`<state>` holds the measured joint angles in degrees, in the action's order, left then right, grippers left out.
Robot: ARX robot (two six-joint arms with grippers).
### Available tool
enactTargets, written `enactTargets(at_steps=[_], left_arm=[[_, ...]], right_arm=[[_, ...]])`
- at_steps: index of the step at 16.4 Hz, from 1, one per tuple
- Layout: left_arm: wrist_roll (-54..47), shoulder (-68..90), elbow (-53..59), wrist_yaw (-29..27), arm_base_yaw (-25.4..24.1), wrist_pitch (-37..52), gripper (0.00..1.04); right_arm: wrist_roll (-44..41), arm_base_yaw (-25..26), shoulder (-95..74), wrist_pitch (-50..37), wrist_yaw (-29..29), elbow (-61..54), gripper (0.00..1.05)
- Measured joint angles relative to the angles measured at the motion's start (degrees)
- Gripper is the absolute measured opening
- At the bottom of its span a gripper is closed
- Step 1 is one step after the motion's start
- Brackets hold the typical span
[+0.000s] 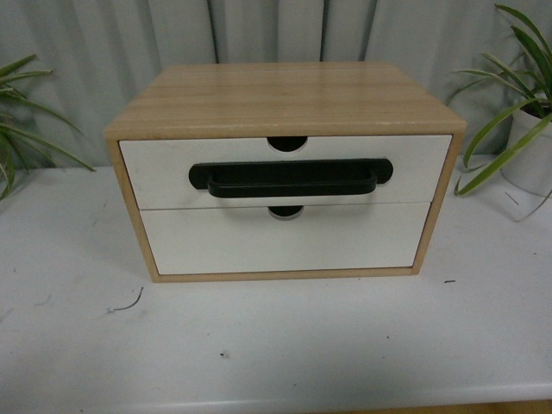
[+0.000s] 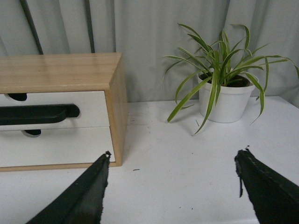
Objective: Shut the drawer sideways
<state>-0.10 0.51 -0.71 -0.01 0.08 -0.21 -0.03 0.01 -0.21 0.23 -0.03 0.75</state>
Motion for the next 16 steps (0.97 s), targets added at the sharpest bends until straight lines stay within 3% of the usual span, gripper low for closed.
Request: enactTargets(at_steps=[2, 16], left_arm=[[0.0, 0.0, 0.0, 0.0, 0.0, 0.0, 1.0], [0.0, 0.0, 0.0, 0.0, 0.0, 0.0, 0.98]], right_arm=[[0.0, 0.0, 0.0, 0.0, 0.0, 0.0, 1.0], [0.0, 0.0, 0.0, 0.0, 0.0, 0.0, 0.98]])
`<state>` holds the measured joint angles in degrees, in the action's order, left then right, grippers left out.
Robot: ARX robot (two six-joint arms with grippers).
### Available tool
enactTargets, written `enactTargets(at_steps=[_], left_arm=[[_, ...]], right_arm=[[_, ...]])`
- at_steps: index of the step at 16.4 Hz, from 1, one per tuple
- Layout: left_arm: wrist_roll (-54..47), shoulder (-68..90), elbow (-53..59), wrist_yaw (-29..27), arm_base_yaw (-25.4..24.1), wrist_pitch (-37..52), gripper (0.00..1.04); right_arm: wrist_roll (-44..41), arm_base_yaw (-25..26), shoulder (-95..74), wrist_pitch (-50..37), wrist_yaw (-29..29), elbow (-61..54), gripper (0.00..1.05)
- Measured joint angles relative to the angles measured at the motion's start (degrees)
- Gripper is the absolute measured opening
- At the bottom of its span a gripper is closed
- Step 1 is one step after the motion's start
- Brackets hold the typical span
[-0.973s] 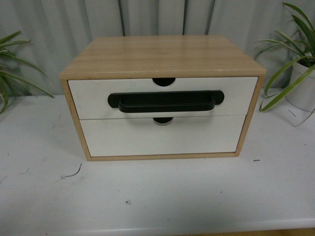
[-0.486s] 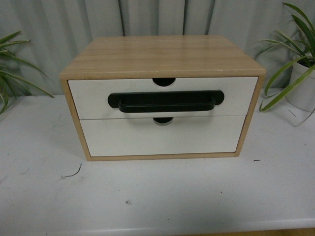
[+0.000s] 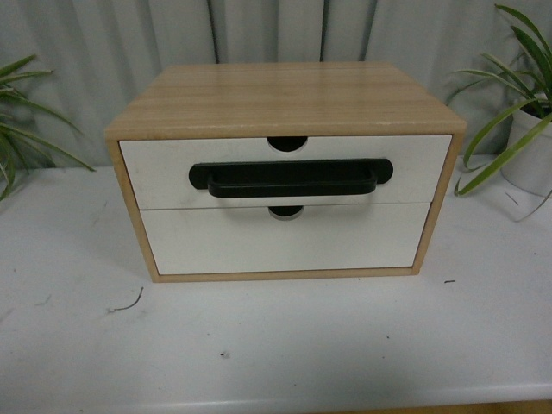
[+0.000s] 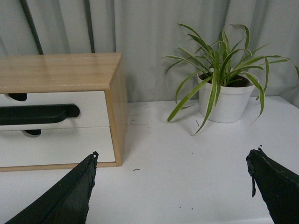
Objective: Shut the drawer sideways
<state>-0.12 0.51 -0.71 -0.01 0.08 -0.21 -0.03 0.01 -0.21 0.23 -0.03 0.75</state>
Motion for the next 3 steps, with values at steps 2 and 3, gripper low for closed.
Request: enactTargets(at_steps=[2, 3], left_arm=[[0.0, 0.0, 0.0, 0.0, 0.0, 0.0, 0.98], [0.0, 0.0, 0.0, 0.0, 0.0, 0.0, 0.98]], right_arm=[[0.0, 0.0, 0.0, 0.0, 0.0, 0.0, 0.98], [0.0, 0.0, 0.0, 0.0, 0.0, 0.0, 0.98]])
